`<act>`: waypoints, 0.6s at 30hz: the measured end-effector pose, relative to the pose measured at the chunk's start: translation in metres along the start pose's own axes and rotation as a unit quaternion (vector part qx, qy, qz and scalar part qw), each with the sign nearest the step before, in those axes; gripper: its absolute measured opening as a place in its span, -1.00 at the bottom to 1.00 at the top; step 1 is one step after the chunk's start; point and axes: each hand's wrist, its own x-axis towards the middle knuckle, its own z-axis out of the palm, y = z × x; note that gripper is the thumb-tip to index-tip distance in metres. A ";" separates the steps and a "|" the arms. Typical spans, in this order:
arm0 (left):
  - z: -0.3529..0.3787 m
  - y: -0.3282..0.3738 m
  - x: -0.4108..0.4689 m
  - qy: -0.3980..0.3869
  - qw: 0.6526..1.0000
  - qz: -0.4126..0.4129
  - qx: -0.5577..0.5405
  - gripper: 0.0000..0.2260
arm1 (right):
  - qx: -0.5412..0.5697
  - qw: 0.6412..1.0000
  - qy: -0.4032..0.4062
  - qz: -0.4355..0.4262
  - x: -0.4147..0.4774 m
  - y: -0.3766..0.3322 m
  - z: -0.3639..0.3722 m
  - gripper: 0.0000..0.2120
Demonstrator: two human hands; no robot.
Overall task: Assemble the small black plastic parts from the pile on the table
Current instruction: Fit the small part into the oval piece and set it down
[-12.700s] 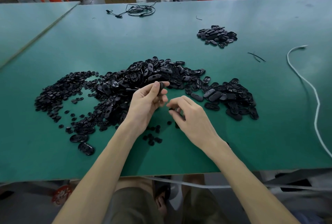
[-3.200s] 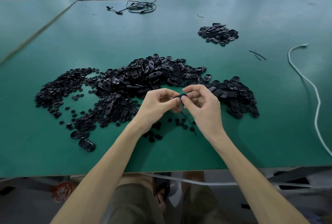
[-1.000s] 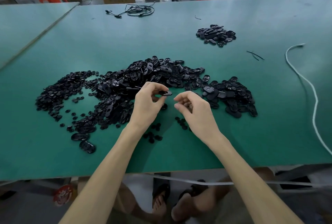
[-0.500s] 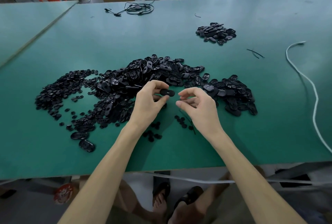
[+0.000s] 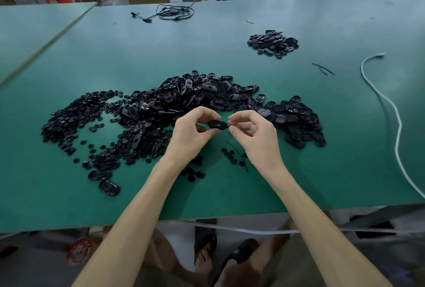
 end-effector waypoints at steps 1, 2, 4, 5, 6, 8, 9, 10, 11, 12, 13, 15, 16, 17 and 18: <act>0.000 0.000 0.000 -0.002 1.000 0.000 -0.001 -0.71 | 0.001 1.000 0.000 0.002 0.000 0.000 0.000 -0.82; 0.000 0.000 0.000 -0.004 1.000 -0.001 -0.003 -0.71 | 0.001 1.000 0.002 0.003 0.000 0.000 0.000 -0.81; 0.000 0.000 0.000 -0.008 1.000 -0.005 -0.007 -0.74 | 0.001 1.000 0.007 0.004 0.000 0.000 0.000 -0.78; 0.000 0.000 0.000 -0.010 1.000 -0.007 -0.007 -0.74 | -0.001 1.000 0.008 0.003 0.000 0.000 0.000 -0.77; 0.000 0.000 0.000 -0.011 1.000 -0.006 -0.008 -0.75 | -0.003 1.000 0.007 0.002 0.001 0.000 0.000 -0.77; 0.000 0.000 0.000 -0.009 1.000 -0.001 -0.004 -0.76 | -0.006 1.000 0.004 0.002 0.001 0.001 0.001 -0.77; 0.000 0.001 -0.001 -0.007 1.000 0.004 0.000 -0.76 | -0.006 1.000 0.003 0.003 0.001 0.001 0.001 -0.77; 0.000 0.002 -0.001 -0.007 1.000 0.009 0.003 -0.76 | -0.007 1.000 0.003 0.005 0.001 0.000 0.001 -0.76; 0.000 0.002 -0.001 -0.006 1.000 0.013 0.003 -0.75 | -0.007 1.000 0.003 0.006 0.001 0.000 0.001 -0.76; 0.000 0.003 -0.002 -0.006 1.000 0.017 0.000 -0.75 | -0.006 1.000 0.003 0.006 0.001 0.000 0.002 -0.76; 0.000 0.003 -0.002 -0.005 1.000 0.019 -0.006 -0.74 | -0.005 1.000 0.003 0.006 0.001 0.000 0.002 -0.76; 0.000 0.004 -0.002 -0.007 1.000 0.019 -0.017 -0.74 | -0.004 1.000 0.006 0.005 0.002 0.000 0.002 -0.75; 0.000 0.004 -0.002 -0.009 1.000 0.019 -0.022 -0.74 | -0.004 1.000 0.007 0.005 0.002 0.000 0.002 -0.75; 0.000 0.004 -0.002 -0.011 0.999 0.020 -0.027 -0.74 | -0.004 1.000 0.008 0.005 0.002 0.000 0.002 -0.75; 0.000 0.004 -0.002 -0.015 0.999 0.020 -0.032 -0.74 | -0.004 1.000 0.008 0.005 0.002 0.000 0.002 -0.75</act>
